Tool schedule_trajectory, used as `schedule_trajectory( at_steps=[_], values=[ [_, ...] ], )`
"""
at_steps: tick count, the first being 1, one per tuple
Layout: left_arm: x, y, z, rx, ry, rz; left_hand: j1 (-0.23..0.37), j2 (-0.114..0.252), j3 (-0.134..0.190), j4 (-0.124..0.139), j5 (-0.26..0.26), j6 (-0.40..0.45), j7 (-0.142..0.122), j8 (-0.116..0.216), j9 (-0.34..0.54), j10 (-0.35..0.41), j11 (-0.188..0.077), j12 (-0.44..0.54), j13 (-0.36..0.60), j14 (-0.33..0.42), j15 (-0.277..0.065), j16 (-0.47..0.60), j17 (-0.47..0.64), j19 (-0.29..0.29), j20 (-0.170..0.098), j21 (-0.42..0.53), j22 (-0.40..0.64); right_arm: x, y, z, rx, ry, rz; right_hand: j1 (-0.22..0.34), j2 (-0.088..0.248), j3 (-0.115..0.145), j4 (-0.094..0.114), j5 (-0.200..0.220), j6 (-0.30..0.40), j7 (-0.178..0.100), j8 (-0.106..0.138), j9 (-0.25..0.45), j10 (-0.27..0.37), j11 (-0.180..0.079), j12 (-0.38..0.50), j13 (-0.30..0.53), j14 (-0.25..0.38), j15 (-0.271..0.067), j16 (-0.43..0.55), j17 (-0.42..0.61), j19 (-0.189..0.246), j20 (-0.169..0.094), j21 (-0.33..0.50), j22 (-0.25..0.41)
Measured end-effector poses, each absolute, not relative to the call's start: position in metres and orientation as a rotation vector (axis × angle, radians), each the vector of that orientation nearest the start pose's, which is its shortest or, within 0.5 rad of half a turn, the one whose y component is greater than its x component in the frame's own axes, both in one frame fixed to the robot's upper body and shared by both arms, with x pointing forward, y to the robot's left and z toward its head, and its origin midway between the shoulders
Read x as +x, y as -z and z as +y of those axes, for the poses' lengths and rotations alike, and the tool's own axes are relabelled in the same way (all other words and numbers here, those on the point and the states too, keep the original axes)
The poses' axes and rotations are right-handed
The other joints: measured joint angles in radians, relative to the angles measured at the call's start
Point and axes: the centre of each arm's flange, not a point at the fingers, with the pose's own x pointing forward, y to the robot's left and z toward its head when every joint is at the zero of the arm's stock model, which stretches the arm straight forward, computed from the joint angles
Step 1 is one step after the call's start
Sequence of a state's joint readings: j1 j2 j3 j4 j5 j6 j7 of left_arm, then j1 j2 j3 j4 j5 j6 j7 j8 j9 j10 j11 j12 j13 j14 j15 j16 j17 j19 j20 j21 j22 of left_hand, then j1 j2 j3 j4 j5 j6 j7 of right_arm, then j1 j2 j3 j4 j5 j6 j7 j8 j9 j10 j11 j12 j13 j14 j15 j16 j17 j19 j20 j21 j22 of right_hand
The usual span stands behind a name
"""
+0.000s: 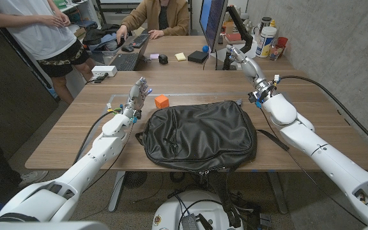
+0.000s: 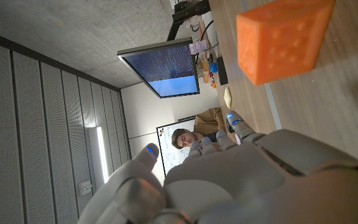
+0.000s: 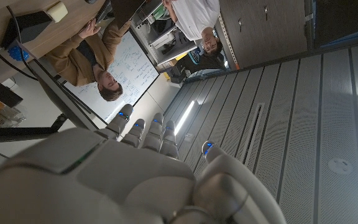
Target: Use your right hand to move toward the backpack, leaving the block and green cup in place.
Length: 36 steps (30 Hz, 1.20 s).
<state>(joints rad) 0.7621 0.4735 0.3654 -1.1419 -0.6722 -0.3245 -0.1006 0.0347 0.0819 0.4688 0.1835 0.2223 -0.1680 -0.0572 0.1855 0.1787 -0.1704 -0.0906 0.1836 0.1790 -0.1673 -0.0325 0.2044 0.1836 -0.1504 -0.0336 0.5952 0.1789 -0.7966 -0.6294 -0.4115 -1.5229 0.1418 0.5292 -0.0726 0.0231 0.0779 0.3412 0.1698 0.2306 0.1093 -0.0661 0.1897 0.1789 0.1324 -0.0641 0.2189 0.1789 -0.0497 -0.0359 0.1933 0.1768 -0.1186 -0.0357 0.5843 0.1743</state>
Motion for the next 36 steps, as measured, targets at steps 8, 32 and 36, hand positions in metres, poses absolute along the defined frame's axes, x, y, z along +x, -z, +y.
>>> schedule_trajectory(
  at_steps=[8, 32, 36],
  values=[
    [0.673, 0.027, 0.309, -0.066, 0.193, -0.583, 0.000, 0.000, 0.000, 0.000, 0.000, 0.000, 0.000, 0.000, 0.000, 0.000, 0.000, 0.000, 0.000, 0.000, 0.000, 0.000, 0.000, 0.000, 0.000, -0.004, 0.000, 0.562, -0.076, -0.231, -0.537, -0.258, -1.104, 0.000, 0.000, 0.000, 0.000, 0.000, 0.004, 0.004, 0.000, 0.000, 0.000, 0.000, 0.000, 0.000, 0.000, 0.000, 0.000, 0.000, 0.000, 0.000, -0.004, 0.000],
    [0.673, 0.027, 0.310, -0.066, 0.188, -0.585, 0.000, 0.000, 0.000, 0.000, 0.000, 0.000, 0.000, 0.000, 0.000, 0.000, 0.000, 0.000, 0.000, 0.000, 0.000, 0.000, 0.000, 0.000, 0.000, -0.008, 0.000, 0.544, -0.082, -0.224, -0.629, -0.266, -1.180, 0.000, 0.000, 0.003, -0.003, 0.000, 0.016, -0.005, 0.000, 0.000, 0.005, -0.005, 0.000, 0.000, 0.011, 0.000, 0.000, 0.000, 0.007, 0.000, -0.008, 0.000],
    [0.673, 0.026, 0.310, -0.066, 0.187, -0.585, 0.000, 0.000, 0.000, 0.000, 0.000, 0.000, 0.000, 0.000, 0.000, 0.000, 0.000, 0.000, 0.000, 0.000, 0.000, 0.000, 0.000, 0.000, 0.000, -0.008, 0.000, 0.540, -0.083, -0.221, -0.648, -0.271, -1.196, 0.000, 0.000, 0.003, -0.003, 0.000, 0.017, -0.005, 0.000, 0.000, 0.016, -0.005, 0.000, 0.000, 0.015, 0.004, 0.000, 0.000, 0.007, 0.000, -0.012, 0.000]
  ],
)
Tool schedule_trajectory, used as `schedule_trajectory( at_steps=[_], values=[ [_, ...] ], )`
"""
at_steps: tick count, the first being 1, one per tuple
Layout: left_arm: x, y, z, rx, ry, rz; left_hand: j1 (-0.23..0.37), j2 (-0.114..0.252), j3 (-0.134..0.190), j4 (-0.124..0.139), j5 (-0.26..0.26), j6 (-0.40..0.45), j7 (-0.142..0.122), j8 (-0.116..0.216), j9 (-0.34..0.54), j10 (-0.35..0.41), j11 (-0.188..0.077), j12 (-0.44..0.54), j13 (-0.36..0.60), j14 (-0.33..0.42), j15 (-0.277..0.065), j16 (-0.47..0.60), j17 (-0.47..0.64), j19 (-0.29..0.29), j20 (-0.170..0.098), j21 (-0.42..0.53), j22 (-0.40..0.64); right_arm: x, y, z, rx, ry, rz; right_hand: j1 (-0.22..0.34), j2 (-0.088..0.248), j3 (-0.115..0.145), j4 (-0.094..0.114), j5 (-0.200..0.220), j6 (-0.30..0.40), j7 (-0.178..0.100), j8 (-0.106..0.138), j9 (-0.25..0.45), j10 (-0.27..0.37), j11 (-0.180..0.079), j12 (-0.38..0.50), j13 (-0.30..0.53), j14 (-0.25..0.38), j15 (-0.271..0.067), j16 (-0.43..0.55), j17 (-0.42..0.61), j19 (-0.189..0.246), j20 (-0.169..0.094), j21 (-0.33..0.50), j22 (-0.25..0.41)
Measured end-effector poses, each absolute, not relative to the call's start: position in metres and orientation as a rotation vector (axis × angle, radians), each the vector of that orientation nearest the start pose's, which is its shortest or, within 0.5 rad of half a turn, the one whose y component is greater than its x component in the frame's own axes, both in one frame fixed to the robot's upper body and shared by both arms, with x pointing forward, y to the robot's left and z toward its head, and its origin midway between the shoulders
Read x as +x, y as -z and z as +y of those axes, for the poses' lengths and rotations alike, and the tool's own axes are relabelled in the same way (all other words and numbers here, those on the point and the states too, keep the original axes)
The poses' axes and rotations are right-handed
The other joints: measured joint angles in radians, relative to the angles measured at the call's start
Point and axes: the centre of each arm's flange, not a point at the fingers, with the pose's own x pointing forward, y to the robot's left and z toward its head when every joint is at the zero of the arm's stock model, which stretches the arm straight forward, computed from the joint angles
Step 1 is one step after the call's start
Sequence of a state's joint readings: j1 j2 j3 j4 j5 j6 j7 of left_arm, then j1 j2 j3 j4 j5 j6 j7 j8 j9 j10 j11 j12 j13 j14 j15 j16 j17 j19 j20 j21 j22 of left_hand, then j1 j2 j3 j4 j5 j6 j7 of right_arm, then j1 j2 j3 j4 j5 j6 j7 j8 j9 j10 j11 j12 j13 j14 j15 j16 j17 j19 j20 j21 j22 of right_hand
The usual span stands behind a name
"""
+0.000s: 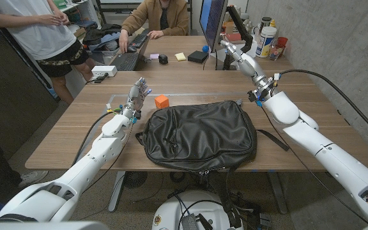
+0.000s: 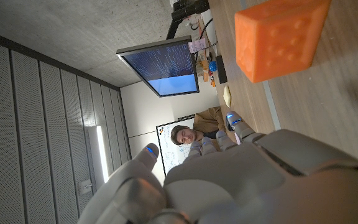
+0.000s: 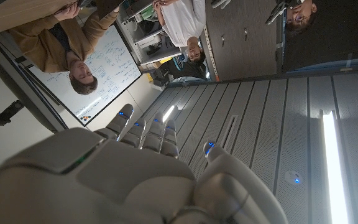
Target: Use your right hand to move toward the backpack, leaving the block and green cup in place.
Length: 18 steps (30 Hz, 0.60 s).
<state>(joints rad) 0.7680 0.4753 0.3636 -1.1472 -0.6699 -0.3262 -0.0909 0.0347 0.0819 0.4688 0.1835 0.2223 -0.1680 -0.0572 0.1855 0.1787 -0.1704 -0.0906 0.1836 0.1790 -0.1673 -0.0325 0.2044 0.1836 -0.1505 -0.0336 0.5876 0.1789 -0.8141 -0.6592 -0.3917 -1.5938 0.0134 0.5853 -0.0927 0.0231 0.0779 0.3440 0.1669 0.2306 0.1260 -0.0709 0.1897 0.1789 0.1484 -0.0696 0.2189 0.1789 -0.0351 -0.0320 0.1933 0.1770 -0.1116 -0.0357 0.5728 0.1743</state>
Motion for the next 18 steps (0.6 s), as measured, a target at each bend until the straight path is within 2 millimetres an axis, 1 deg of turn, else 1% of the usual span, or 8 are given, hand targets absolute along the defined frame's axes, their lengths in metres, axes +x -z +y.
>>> schedule_trajectory(
  at_steps=[2, 4, 6, 18],
  values=[
    [0.6731, 0.0262, 0.3094, -0.066, 0.187, -0.586, 0.000, 0.000, 0.000, 0.000, 0.000, 0.000, 0.000, 0.000, 0.000, 0.000, 0.000, 0.000, 0.000, 0.000, 0.000, 0.000, 0.000, 0.000, 0.000, 0.000, 0.000, 0.5373, -0.0840, -0.2196, -0.662, -0.274, -1.207, 0.000, 0.000, 0.000, 0.000, 0.000, 0.007, -0.001, 0.002, 0.000, 0.000, 0.000, 0.000, 0.000, 0.005, -0.002, 0.000, 0.000, 0.000, 0.000, 0.000, 0.000],
    [0.6731, 0.0259, 0.3092, -0.066, 0.187, -0.586, 0.000, 0.000, 0.000, 0.000, 0.000, 0.000, 0.000, 0.000, 0.000, 0.000, 0.000, 0.000, 0.000, 0.000, 0.000, 0.000, 0.000, 0.000, 0.000, 0.000, 0.000, 0.5360, -0.0845, -0.2186, -0.670, -0.275, -1.213, 0.000, 0.000, 0.000, 0.000, 0.000, 0.014, 0.000, 0.008, 0.000, 0.000, 0.000, 0.000, 0.000, 0.011, 0.000, 0.000, 0.000, 0.009, 0.002, 0.000, 0.000],
    [0.6733, 0.0259, 0.3092, -0.066, 0.187, -0.586, 0.000, 0.000, 0.000, 0.000, 0.000, 0.000, 0.000, 0.000, 0.000, 0.000, 0.000, 0.000, 0.000, 0.000, 0.000, 0.000, 0.000, 0.000, 0.000, 0.000, 0.000, 0.5345, -0.0852, -0.2179, -0.677, -0.275, -1.219, 0.000, 0.000, 0.000, 0.000, 0.000, 0.014, 0.000, 0.008, 0.000, 0.008, 0.000, 0.000, 0.000, 0.011, 0.000, 0.000, 0.000, 0.011, 0.000, 0.000, 0.000],
    [0.6755, 0.0277, 0.3108, -0.067, 0.183, -0.579, 0.000, 0.000, 0.000, 0.000, 0.000, 0.000, 0.000, 0.000, 0.000, 0.000, 0.000, 0.000, 0.000, 0.000, 0.000, 0.000, 0.000, 0.000, 0.000, -0.004, 0.000, 0.5282, -0.0860, -0.2111, -0.732, -0.279, -1.250, 0.000, 0.000, 0.000, 0.000, 0.000, 0.014, 0.000, 0.008, 0.000, 0.008, 0.000, 0.000, 0.000, 0.010, 0.000, 0.000, 0.000, 0.011, 0.000, 0.000, 0.000]
  ],
)
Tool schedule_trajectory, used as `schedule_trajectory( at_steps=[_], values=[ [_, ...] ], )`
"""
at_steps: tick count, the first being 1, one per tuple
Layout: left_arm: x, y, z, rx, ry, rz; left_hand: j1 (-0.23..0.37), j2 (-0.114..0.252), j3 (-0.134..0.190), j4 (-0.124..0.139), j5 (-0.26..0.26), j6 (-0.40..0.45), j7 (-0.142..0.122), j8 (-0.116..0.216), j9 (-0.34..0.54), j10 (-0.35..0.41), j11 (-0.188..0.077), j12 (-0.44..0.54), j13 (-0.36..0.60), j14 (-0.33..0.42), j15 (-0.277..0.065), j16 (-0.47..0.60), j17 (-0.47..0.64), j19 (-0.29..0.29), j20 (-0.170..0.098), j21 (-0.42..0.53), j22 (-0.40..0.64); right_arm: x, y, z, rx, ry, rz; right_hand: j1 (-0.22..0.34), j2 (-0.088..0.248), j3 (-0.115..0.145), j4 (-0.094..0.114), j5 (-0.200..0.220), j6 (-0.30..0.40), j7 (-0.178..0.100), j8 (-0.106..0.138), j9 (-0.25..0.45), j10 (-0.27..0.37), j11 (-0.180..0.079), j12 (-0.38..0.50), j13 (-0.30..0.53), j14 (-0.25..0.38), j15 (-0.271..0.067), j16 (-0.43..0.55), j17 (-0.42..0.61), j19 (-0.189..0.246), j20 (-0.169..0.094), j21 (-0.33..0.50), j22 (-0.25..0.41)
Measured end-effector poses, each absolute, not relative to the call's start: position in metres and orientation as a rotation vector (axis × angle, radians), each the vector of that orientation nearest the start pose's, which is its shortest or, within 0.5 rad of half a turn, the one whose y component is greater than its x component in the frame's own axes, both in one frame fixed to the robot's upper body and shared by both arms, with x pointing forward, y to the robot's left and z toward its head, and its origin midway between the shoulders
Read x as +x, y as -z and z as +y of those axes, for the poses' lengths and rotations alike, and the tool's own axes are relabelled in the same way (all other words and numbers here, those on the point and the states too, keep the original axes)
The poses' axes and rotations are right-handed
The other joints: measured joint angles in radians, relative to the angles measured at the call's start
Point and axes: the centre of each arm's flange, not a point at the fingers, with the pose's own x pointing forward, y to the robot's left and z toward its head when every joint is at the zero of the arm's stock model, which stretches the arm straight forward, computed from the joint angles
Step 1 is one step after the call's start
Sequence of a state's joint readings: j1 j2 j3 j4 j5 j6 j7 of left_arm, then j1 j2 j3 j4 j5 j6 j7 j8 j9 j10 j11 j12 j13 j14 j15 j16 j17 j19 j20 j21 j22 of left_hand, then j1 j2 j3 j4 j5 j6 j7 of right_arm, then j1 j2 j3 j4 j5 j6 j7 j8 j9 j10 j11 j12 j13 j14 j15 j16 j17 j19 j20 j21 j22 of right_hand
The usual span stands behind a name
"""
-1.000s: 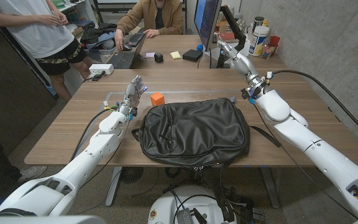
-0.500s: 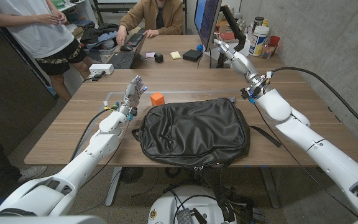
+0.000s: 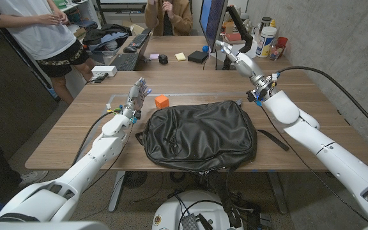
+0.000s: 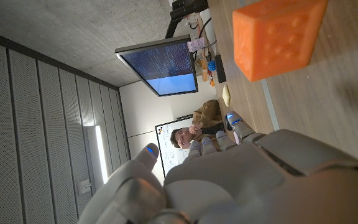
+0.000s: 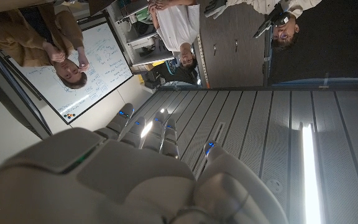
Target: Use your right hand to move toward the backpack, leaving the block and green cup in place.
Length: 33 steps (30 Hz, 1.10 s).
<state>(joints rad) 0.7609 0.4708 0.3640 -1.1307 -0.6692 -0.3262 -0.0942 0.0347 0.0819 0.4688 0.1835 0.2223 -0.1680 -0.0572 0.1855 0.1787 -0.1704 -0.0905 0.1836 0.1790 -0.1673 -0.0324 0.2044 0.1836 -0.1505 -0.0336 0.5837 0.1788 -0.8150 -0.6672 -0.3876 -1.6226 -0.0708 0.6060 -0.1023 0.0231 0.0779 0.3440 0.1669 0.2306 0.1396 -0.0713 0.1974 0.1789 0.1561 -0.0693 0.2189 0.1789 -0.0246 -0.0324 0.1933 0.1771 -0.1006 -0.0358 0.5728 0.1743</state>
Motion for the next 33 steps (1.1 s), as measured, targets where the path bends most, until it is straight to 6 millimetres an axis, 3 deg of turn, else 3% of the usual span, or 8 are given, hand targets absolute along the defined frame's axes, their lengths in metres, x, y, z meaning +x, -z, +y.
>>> schedule_trajectory(
  at_steps=[33],
  values=[
    [0.681, 0.029, 0.314, -0.070, 0.182, -0.572, -0.004, -0.004, 0.000, 0.000, 0.000, 0.000, 0.000, 0.000, 0.000, 0.000, 0.000, 0.000, 0.000, 0.000, 0.000, 0.000, 0.000, 0.006, -0.006, -0.004, 0.000, 0.513, -0.088, -0.191, -0.894, -0.285, -1.326, 0.000, 0.000, 0.000, 0.000, 0.000, 0.011, 0.000, 0.000, 0.000, 0.010, 0.000, 0.000, 0.000, 0.027, 0.002, 0.000, 0.000, 0.011, 0.000, -0.012, 0.000]
  ],
)
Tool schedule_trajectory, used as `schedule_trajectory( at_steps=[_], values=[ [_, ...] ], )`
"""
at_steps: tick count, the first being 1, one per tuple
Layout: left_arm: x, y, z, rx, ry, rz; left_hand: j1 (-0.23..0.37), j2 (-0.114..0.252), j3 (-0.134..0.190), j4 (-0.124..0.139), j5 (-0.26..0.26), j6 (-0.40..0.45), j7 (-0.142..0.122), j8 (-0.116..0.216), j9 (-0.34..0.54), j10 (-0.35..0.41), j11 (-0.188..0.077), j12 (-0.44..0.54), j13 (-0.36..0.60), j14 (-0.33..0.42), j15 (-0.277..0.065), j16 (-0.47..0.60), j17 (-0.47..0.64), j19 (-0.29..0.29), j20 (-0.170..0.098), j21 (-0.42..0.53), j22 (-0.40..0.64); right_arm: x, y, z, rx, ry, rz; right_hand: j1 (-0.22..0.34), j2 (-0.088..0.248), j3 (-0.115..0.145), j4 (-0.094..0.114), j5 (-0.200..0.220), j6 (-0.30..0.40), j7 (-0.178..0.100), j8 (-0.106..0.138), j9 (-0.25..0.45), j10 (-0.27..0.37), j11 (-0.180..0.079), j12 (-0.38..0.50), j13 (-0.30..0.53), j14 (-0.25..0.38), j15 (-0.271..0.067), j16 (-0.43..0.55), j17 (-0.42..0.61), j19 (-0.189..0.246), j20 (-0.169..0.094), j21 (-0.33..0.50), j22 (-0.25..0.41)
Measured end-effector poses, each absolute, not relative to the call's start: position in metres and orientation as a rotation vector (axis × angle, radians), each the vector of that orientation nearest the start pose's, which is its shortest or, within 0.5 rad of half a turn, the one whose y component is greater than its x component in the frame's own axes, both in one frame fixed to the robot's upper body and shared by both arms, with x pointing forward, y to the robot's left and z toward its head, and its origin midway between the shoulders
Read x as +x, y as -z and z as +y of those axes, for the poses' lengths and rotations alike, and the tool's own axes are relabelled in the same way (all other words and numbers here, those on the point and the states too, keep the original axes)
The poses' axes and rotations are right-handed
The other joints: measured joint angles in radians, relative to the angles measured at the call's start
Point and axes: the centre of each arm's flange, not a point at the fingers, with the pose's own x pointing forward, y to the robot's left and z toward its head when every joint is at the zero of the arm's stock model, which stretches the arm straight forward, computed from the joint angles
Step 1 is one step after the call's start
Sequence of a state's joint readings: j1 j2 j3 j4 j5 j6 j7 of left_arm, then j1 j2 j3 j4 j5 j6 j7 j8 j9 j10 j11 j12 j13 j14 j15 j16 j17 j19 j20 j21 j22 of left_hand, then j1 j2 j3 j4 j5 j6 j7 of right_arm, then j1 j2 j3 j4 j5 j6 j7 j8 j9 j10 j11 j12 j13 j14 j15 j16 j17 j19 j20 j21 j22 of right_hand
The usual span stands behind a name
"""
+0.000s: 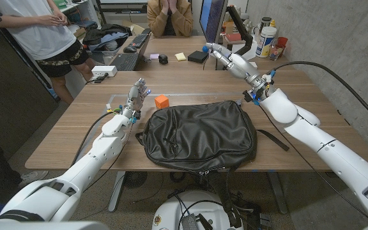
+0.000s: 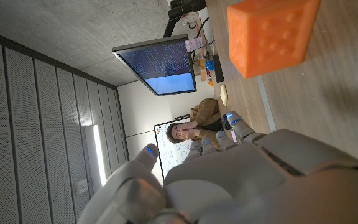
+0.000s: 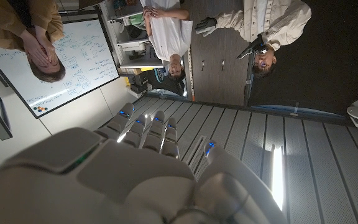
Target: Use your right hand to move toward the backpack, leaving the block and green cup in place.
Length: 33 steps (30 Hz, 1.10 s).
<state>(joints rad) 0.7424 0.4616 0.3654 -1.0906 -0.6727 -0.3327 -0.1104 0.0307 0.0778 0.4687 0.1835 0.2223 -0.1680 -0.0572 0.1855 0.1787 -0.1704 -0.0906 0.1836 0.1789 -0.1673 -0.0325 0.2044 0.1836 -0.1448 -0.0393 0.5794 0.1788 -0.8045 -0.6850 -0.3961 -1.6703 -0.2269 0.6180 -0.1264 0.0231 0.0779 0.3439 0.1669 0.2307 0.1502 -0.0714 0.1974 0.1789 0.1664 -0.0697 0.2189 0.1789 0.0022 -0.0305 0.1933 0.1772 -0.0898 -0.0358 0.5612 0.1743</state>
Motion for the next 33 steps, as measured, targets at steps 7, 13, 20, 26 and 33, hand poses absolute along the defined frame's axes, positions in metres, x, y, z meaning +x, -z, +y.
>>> schedule_trajectory(
  at_steps=[7, 13, 20, 26, 33],
  values=[
    [0.681, 0.030, 0.314, -0.072, 0.180, -0.570, 0.000, 0.000, 0.000, 0.000, 0.000, 0.000, 0.000, 0.000, 0.000, 0.000, 0.000, 0.000, 0.000, 0.000, 0.000, 0.000, 0.000, 0.000, 0.000, -0.003, 0.000, 0.511, -0.087, -0.188, -0.923, -0.291, -1.335, 0.000, 0.000, 0.000, 0.000, 0.000, 0.006, -0.006, 0.000, 0.000, 0.000, 0.000, 0.000, 0.000, 0.000, 0.000, 0.000, 0.000, 0.000, 0.000, 0.000, 0.000],
    [0.681, 0.030, 0.315, -0.073, 0.178, -0.570, 0.000, 0.000, 0.000, 0.000, 0.000, 0.000, 0.000, 0.000, 0.000, 0.000, 0.000, 0.000, 0.000, 0.000, 0.000, 0.000, 0.000, 0.000, 0.000, -0.003, 0.000, 0.509, -0.088, -0.186, -0.942, -0.293, -1.345, 0.000, 0.000, 0.000, 0.000, 0.000, 0.005, -0.005, 0.000, 0.000, 0.000, 0.000, 0.000, 0.000, 0.000, 0.000, 0.000, 0.000, 0.000, 0.000, -0.007, 0.000],
    [0.681, 0.031, 0.315, -0.075, 0.175, -0.568, 0.000, 0.000, 0.000, 0.000, 0.000, 0.000, 0.000, 0.000, 0.000, 0.000, 0.000, 0.000, 0.000, 0.000, 0.000, 0.000, 0.000, 0.000, 0.000, -0.007, 0.000, 0.507, -0.086, -0.182, -0.987, -0.295, -1.356, 0.000, 0.000, 0.000, 0.000, 0.000, 0.005, -0.005, 0.000, 0.000, 0.000, 0.000, 0.000, 0.000, 0.000, 0.000, 0.000, 0.000, 0.000, 0.000, -0.008, 0.000],
    [0.681, 0.031, 0.316, -0.077, 0.173, -0.568, 0.000, 0.000, 0.000, 0.000, 0.000, 0.000, 0.000, 0.000, 0.000, 0.000, 0.000, 0.000, 0.000, 0.000, 0.000, 0.000, 0.000, 0.000, 0.000, -0.007, 0.000, 0.506, -0.086, -0.179, -1.013, -0.299, -1.361, 0.000, 0.000, 0.000, 0.000, 0.000, 0.005, -0.005, 0.000, 0.000, 0.000, 0.000, 0.000, 0.000, 0.000, 0.000, 0.000, 0.000, 0.000, 0.000, -0.010, 0.000],
    [0.682, 0.034, 0.318, -0.079, 0.169, -0.562, 0.000, 0.000, 0.000, 0.000, 0.000, 0.000, 0.000, 0.000, 0.000, 0.000, 0.000, 0.000, 0.000, 0.000, 0.000, 0.000, 0.000, 0.000, 0.000, -0.007, 0.000, 0.506, -0.085, -0.175, -1.047, -0.312, -1.363, 0.000, 0.000, 0.000, 0.000, 0.000, 0.005, -0.005, 0.000, 0.000, 0.000, 0.000, 0.000, 0.000, 0.000, 0.000, -0.002, 0.000, 0.000, 0.000, -0.014, 0.000]
  ],
)
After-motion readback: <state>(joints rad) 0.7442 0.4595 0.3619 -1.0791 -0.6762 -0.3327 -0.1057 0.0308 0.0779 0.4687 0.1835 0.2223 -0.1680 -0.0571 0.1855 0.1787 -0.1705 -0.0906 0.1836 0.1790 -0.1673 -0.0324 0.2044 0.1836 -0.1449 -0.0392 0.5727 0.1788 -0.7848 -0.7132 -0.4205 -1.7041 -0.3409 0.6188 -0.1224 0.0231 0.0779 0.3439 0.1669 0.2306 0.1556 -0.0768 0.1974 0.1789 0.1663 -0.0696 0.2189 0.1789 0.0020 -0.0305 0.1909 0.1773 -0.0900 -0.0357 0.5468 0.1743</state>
